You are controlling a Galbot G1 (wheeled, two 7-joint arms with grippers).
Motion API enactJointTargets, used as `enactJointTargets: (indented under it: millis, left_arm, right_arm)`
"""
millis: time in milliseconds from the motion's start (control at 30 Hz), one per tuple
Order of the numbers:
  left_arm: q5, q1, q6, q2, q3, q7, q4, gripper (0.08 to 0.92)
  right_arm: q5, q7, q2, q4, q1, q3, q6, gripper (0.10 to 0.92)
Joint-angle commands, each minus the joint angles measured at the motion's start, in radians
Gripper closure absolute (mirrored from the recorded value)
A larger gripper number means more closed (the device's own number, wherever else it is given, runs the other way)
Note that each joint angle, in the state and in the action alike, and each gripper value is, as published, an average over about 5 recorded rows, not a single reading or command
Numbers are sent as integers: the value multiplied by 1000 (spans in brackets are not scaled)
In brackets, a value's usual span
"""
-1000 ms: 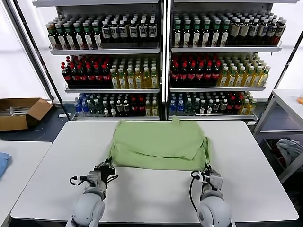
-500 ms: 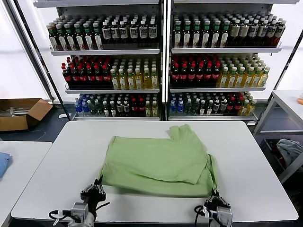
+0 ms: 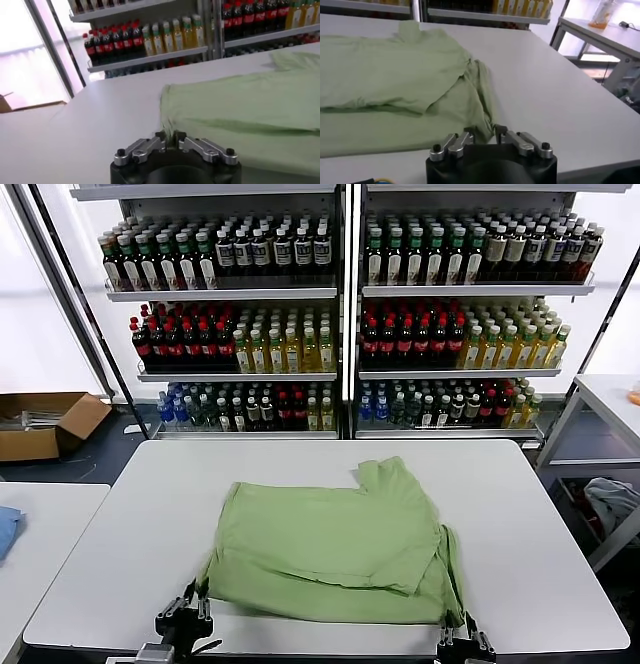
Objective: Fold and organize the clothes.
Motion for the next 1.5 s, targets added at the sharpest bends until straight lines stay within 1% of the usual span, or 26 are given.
enactJointTargets:
  millis: [33, 67, 133, 200, 267, 333, 400, 467, 533, 633, 800, 933, 1167, 1300, 1500]
  left_arm:
    - [-34, -70, -130, -21, -28, -25, -110, 666]
    - [-33, -112, -169, -33, -25, -37, -92, 640]
    - [-37, -207, -221, -62, -12, -63, -39, 579]
    - [-47, -290, -213, -89, 6, -78, 18, 519]
    - [-61, -359, -183, -93, 26, -80, 70, 467]
    - [-79, -421, -142, -74, 43, -79, 130, 406]
    - [-108, -478, -108, -41, 50, -81, 177, 345]
    - [-156, -545, -77, -7, 50, -91, 225, 293]
    - [-221, -612, -47, 23, 47, -106, 270, 234]
    - [-306, -703, 3, 59, 53, -119, 338, 184]
    - [-405, -840, 82, 93, 94, -118, 490, 178]
    - [-399, -904, 130, 109, 143, -89, 609, 177]
    - [-323, -961, 138, 123, 234, -29, 744, 177]
    - [-296, -977, 138, 122, 255, -8, 804, 177]
    - [-287, -970, 138, 119, 257, 8, 827, 177]
  right_arm:
    - [102, -27, -10, 124, 124, 116, 31, 478]
    - [115, -48, -14, 107, 153, 141, 47, 443]
    - [154, -141, -55, 40, 239, 207, 80, 391]
    - [196, -268, -137, -32, 329, 254, 83, 331]
    - [223, -413, -251, -111, 431, 274, 76, 273]
    - [226, -555, -368, -185, 531, 263, 38, 235]
    - [231, -660, -453, -252, 619, 229, -7, 211]
    - [260, -743, -522, -319, 712, 182, -44, 205]
    - [315, -796, -568, -404, 831, 108, -58, 203]
    - [377, -779, -581, -526, 990, -19, -60, 203]
    - [357, -696, -544, -687, 1137, -166, -61, 203]
    - [356, -650, -492, -790, 1217, -224, -60, 203]
    - [310, -628, -365, -950, 1284, -240, -58, 203]
    - [273, -636, -281, -1027, 1304, -238, -57, 203]
    - [222, -652, -177, -1130, 1323, -226, -56, 203]
